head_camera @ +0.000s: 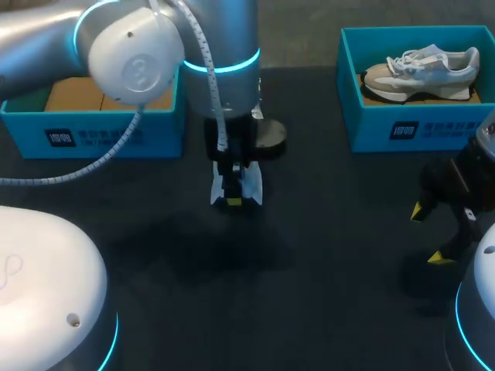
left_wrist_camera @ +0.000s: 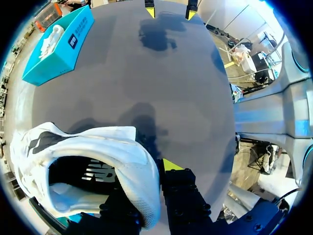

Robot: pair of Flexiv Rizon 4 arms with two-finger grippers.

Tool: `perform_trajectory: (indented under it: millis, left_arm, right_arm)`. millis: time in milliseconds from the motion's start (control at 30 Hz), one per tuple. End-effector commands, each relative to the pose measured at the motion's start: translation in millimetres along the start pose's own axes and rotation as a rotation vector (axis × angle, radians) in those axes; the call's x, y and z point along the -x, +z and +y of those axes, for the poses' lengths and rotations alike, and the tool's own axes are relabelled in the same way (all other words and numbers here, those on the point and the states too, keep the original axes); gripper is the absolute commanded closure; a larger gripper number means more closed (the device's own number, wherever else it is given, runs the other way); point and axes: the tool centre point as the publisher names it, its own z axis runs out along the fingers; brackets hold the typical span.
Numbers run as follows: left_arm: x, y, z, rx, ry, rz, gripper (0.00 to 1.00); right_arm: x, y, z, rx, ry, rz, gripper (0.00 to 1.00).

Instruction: Take the shoe out of the shoebox, open the shoe tongue, remove and reinsert the insole, then place the shoe into the shoebox

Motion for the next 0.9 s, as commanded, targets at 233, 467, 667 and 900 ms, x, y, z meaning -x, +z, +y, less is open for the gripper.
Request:
perform_trajectory:
  millis: [233,467,667,900]
  left_arm:
    - [9.7,-20.6,21.0,-0.037,0.010,0.002,1.00]
    - [50.3,-67.1,72.8,-0.026,0.010,-0.028,1.00]
    - [94.5,-95.4,123.0,-0.040,-0.022,-0.042,1.00]
    - [143.4,-119.6,182.4,-0.074,-0.028,-0.029,1.00]
  right_arm:
    - [-1.1,1.0,-0.5,-0.001,0.000,-0.003,0.00]
    - [-1.1,1.0,-0.5,-0.001,0.000,-0.003,0.00]
    - [-1.1,1.0,-0.5,-0.001,0.000,-0.003,0.00]
    - [-1.1,1.0,-0.5,-0.001,0.000,-0.003,0.00]
